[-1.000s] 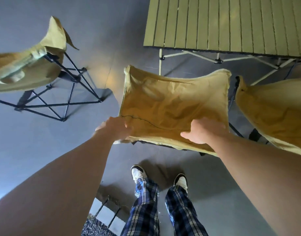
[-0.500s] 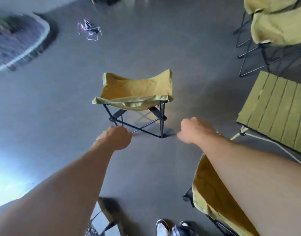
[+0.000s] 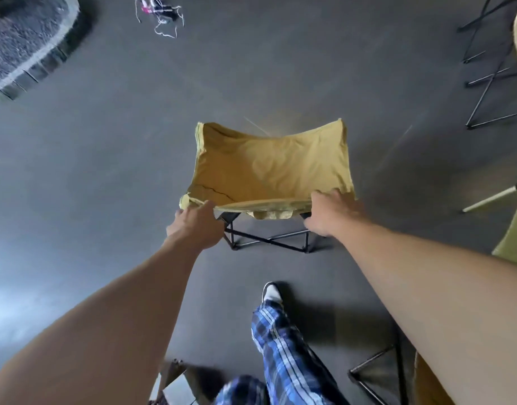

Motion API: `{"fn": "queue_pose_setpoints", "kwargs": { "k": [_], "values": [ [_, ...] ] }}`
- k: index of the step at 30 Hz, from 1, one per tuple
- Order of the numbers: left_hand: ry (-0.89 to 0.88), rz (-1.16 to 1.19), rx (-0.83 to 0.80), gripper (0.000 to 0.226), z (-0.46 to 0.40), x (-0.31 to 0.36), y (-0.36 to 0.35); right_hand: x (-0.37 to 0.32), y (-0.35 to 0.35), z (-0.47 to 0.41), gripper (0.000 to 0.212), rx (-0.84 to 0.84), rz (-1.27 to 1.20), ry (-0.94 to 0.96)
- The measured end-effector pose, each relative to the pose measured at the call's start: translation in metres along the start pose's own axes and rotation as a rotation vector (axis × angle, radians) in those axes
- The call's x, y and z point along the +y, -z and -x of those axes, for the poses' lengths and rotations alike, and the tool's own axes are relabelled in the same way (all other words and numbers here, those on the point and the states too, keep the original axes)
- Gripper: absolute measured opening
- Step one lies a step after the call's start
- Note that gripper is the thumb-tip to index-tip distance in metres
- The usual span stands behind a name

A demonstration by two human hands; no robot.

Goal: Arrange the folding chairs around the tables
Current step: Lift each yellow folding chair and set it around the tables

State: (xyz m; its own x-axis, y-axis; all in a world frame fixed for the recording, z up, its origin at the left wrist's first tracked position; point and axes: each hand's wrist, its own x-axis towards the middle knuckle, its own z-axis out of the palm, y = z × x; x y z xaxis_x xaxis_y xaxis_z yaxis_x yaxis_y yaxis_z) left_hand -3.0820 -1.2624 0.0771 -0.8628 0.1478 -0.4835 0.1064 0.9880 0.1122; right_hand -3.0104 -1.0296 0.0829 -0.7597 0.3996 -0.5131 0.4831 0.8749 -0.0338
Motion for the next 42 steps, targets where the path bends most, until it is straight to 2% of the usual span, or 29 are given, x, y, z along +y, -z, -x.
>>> {"fn": "queue_pose_setpoints", "kwargs": {
  "k": [4, 6, 11, 14, 17, 18, 23, 25, 27, 29, 32, 35, 39, 42],
  "values": [
    [0.061, -0.020, -0.053, 0.046, -0.059, -0.006, 0.003, -0.009, -0.007, -0.045, 0.058, -0.108, 0.111, -0.124],
    [0.096, -0.056, -0.108, 0.052, -0.079, -0.008, 0.002, -0.010, -0.006, -0.058, 0.066, -0.170, 0.162, -0.184],
    [0.168, -0.167, -0.256, 0.050, -0.130, -0.018, -0.013, -0.024, -0.009, -0.090, 0.065, -0.215, 0.194, -0.378],
    [0.173, -0.251, -0.297, 0.045, -0.148, -0.025, -0.020, -0.034, -0.027, -0.104, 0.061, -0.315, 0.167, -0.452],
    [0.198, -0.371, -0.308, 0.072, -0.162, -0.024, -0.022, -0.035, -0.042, -0.111, 0.053, -0.343, 0.192, -0.458],
    [0.174, -0.406, -0.316, 0.074, -0.167, -0.021, -0.021, -0.035, -0.046, -0.112, 0.051, -0.340, 0.226, -0.456],
    [0.057, -0.564, -0.373, 0.039, -0.187, -0.008, -0.007, -0.038, -0.050, -0.118, 0.050, -0.368, 0.304, -0.439],
    [0.037, -0.609, -0.368, 0.038, -0.193, -0.005, -0.005, -0.032, -0.047, -0.126, 0.045, -0.398, 0.256, -0.446],
    [0.056, -0.630, -0.375, 0.047, -0.196, -0.001, -0.007, -0.020, -0.049, -0.129, 0.037, -0.448, 0.207, -0.442],
    [0.061, -0.704, -0.403, 0.048, -0.200, 0.002, -0.010, -0.010, -0.057, -0.124, 0.033, -0.510, 0.253, -0.409],
    [-0.082, -0.900, -0.449, 0.034, -0.207, 0.010, -0.013, 0.005, -0.064, -0.116, 0.036, -0.522, 0.361, -0.356],
    [-0.157, -1.004, -0.462, 0.040, -0.219, 0.024, -0.011, 0.024, -0.061, -0.114, 0.045, -0.517, 0.265, -0.399],
    [-0.237, -1.086, -0.365, 0.034, -0.239, 0.072, 0.008, 0.063, -0.051, -0.105, 0.031, -0.412, 0.027, -0.399],
    [-0.363, -1.135, -0.274, 0.021, -0.241, 0.132, 0.032, 0.096, -0.038, -0.100, 0.024, -0.404, -0.029, -0.419]
  ]
}}
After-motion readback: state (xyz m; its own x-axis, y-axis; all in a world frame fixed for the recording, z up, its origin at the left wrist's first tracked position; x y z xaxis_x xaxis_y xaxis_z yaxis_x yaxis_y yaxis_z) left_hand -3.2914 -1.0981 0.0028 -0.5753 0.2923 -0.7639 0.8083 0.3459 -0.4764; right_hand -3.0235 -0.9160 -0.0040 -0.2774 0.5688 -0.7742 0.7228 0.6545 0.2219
